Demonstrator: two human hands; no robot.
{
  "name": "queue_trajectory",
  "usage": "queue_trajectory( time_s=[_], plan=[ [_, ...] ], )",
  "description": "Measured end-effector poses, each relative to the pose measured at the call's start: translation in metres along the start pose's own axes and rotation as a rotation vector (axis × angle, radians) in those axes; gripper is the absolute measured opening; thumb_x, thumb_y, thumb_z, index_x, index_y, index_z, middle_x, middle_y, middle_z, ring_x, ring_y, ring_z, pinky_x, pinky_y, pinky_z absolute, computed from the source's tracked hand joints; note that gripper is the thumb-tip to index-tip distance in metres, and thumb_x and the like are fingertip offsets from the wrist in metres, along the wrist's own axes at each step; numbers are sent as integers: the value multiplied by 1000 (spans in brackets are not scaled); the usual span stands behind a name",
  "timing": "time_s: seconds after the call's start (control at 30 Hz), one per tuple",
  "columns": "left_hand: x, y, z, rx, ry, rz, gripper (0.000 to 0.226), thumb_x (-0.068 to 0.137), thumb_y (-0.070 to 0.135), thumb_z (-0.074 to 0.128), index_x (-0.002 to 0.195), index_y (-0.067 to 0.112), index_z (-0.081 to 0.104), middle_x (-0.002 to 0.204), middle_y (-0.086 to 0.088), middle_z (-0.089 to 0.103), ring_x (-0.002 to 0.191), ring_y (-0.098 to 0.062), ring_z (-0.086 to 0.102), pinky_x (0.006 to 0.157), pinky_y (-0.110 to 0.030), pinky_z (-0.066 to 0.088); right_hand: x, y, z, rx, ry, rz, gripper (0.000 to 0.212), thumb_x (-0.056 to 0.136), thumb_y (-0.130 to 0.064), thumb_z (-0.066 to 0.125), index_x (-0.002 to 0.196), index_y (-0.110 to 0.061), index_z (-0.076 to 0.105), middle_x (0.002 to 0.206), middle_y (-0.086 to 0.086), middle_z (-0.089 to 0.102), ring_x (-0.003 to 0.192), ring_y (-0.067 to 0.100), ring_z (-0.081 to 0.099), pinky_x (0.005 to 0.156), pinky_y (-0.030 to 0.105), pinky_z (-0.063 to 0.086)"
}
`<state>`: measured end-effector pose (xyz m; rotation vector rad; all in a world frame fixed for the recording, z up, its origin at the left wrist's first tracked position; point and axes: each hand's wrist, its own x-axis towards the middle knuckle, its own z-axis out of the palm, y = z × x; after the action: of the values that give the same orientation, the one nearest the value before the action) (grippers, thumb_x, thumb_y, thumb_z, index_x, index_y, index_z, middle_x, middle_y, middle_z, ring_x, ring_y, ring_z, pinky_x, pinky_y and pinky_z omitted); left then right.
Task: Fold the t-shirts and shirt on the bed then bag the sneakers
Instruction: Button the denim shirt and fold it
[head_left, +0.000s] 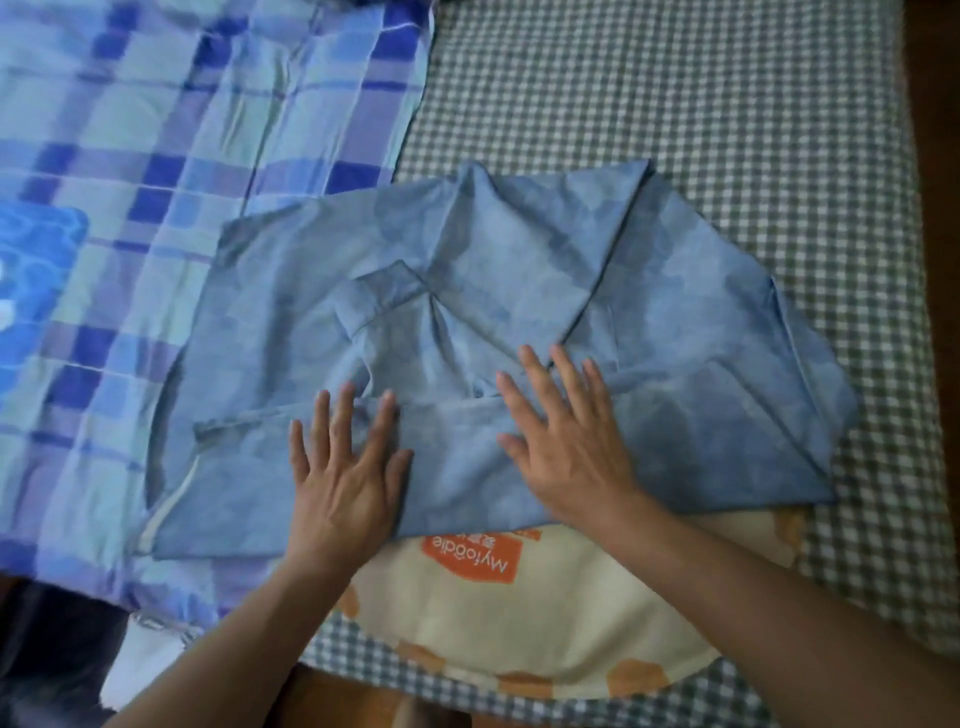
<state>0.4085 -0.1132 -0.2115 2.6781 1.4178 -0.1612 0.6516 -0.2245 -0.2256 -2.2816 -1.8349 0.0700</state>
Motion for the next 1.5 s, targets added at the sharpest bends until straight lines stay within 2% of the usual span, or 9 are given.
queue_trajectory(
  time_s=[0.13,0.3,0.47,0.6,0.77,0.97,1.23,1.43,1.5],
  plan=[
    [-10,-85,23,28,-273,-161,74,93,75,6,160,44,4,170,9,-8,156,-26,-10,118,-71,7,3,31,24,-103,-224,138,69,98,-62,30,157,-26,33,166,8,25,152,37,21,123,53,15],
    [-15,-96,30,-50,-257,-195,69,94,75,14,155,52,-8,169,4,-18,155,-28,-19,118,-66,-4,4,52,22,-198,-236,213,66,100,-55,30,156,-21,37,163,11,30,150,37,26,120,54,18],
    [15,-129,10,-5,-18,-151,50,102,44,35,141,18,52,135,-13,51,135,-38,41,122,-59,5,10,56,11,-277,-254,244,61,102,-47,35,152,-15,44,159,16,36,145,40,32,117,56,22],
    [56,-161,-9,44,127,6,27,99,28,42,87,8,56,90,-17,50,90,-40,50,94,-58,39,14,38,14,-278,-186,327,56,102,-39,34,150,-13,47,157,15,40,144,38,36,119,56,19],
    [68,-150,-26,-22,1,-163,31,86,21,45,111,6,57,120,-23,49,115,-45,45,110,-60,27,23,26,4,-264,-202,366,53,93,-31,45,140,-10,57,148,18,50,135,40,44,117,57,23],
    [180,-89,-48,-213,52,223,64,80,11,48,144,5,49,148,-22,45,140,-43,39,113,-57,33,143,58,-20,-64,-77,317,58,77,-14,51,134,-3,55,141,22,49,124,43,46,107,53,37],
    [328,-109,-19,73,-265,111,74,92,26,50,159,15,20,164,-6,23,150,-28,23,121,-50,21,277,144,7,-179,-573,328,69,103,-45,43,161,-29,10,169,-4,12,154,22,15,124,48,11],
    [340,-20,-55,-249,61,105,31,94,26,47,114,8,61,119,-20,58,110,-43,54,87,-49,46,278,145,14,-240,-397,230,52,105,-47,34,152,-25,35,152,1,40,141,26,35,122,51,8],
    [344,36,-66,-524,-122,44,37,103,39,41,126,13,55,121,-19,63,111,-41,59,88,-45,46,280,155,13,-277,-355,209,47,104,-49,34,141,-24,48,139,3,51,133,26,43,121,50,11]
  ],
)
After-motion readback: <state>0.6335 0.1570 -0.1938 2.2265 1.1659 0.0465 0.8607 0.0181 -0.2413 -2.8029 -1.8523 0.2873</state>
